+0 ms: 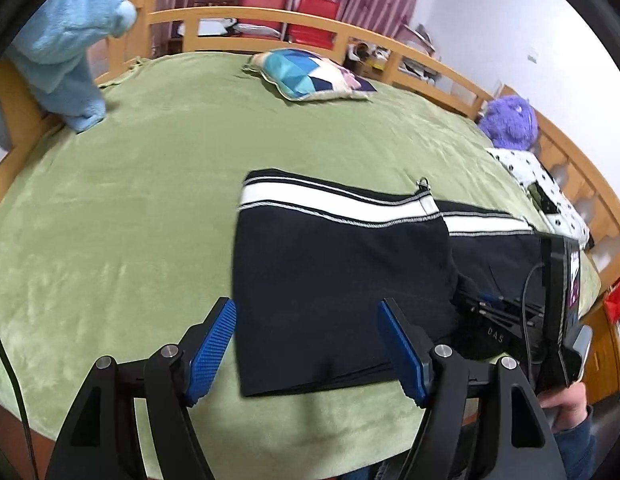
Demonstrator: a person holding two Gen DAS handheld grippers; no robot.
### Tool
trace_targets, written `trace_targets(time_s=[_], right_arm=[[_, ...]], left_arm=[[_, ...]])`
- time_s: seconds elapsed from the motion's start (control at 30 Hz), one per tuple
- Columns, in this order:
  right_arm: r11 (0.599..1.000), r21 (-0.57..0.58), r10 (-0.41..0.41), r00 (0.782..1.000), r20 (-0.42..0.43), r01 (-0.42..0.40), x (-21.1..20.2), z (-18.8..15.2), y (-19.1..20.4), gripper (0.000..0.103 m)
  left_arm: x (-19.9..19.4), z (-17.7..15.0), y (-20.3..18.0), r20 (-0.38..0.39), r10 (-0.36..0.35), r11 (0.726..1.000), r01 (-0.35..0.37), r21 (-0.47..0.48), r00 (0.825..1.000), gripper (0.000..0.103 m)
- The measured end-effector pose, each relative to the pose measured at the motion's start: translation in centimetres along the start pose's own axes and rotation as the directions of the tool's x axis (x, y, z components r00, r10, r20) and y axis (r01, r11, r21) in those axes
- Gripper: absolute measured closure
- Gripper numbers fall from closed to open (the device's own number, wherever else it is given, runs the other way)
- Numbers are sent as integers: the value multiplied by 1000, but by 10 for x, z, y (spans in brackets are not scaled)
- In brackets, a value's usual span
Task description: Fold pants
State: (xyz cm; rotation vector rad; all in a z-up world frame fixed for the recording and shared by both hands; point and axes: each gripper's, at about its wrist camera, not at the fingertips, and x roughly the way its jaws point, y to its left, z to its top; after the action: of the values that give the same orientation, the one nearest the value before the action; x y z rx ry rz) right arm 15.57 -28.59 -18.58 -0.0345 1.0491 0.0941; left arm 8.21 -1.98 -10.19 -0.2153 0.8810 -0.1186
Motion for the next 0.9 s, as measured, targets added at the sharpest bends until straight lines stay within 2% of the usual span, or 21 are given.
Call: trace_targets(time_s=[0.03, 0.07, 0.1, 0.17, 0.2, 0.27, 0.33, 0.37, 0.43, 0.5, 0.53, 0.7, 0.77, 0.83, 0.87, 0.9], right_arm=[[1000, -16, 4, 1000, 3, -4, -2, -1, 2, 87], [997, 14, 77, 997, 14, -77, -9, -1, -4, 88], [981, 87, 171, 984, 51, -175, -20, -2, -18, 88], [944, 192, 251, 961, 111, -269, -33, -6, -43, 88], [932, 232, 259, 959, 113, -279, -35, -10, -53, 88], [932, 260, 246, 968, 54, -251, -24, -14, -55, 88], [952, 233, 217, 974, -59, -198, -5, -21, -44, 87], [961, 212, 195, 978, -73, -176, -2, -24, -39, 85], [976, 162, 155, 987, -46, -146, -8, -28, -28, 82], [977, 154, 153, 988, -19, -148, -12, -33, -24, 72], [975, 160, 160, 987, -10, -156, -13, -36, -24, 70], [975, 171, 135, 989, 57, -143, -24, -35, -21, 69], [982, 161, 85, 991, 102, -101, -34, -32, -22, 69], [989, 130, 40, 984, 176, -64, -44, -28, -19, 68], [990, 129, 26, 982, 190, -51, -46, -25, -20, 62], [990, 133, 26, 981, 193, -52, -47, -20, -24, 52]], left_arm=[[-3, 0, 2, 5, 4, 1000, -4, -5, 1000, 32], [-9, 0, 5, 13, 11, 1000, -11, -8, 1000, 32], [-11, 0, 5, 20, 17, 1000, -17, -6, 1000, 32], [-19, -2, 8, 37, 35, 999, -36, 3, 999, 32], [-20, -2, 9, 40, 43, 999, -43, 5, 998, 32], [-25, -2, 11, 49, 54, 999, -54, 5, 997, 32], [-30, -2, 14, 57, 43, 999, -43, -1, 997, 32], [-33, -2, 16, 59, 39, 999, -39, -6, 997, 32], [-38, -1, 19, 68, 31, 999, -30, -18, 997, 32], [-43, 0, 22, 81, 35, 999, -33, -25, 996, 32], [-45, 1, 23, 86, 36, 999, -34, -26, 996, 32], [-51, 3, 26, 101, 46, 999, -43, -33, 994, 32], [-50, 5, 29, 101, 48, 998, -44, -43, 994, 32], [-46, 7, 31, 93, 43, 998, -39, -53, 995, 32], [-44, 8, 32, 88, 45, 998, -40, -56, 995, 32], [-40, 10, 32, 81, 48, 997, -43, -61, 996, 32]])
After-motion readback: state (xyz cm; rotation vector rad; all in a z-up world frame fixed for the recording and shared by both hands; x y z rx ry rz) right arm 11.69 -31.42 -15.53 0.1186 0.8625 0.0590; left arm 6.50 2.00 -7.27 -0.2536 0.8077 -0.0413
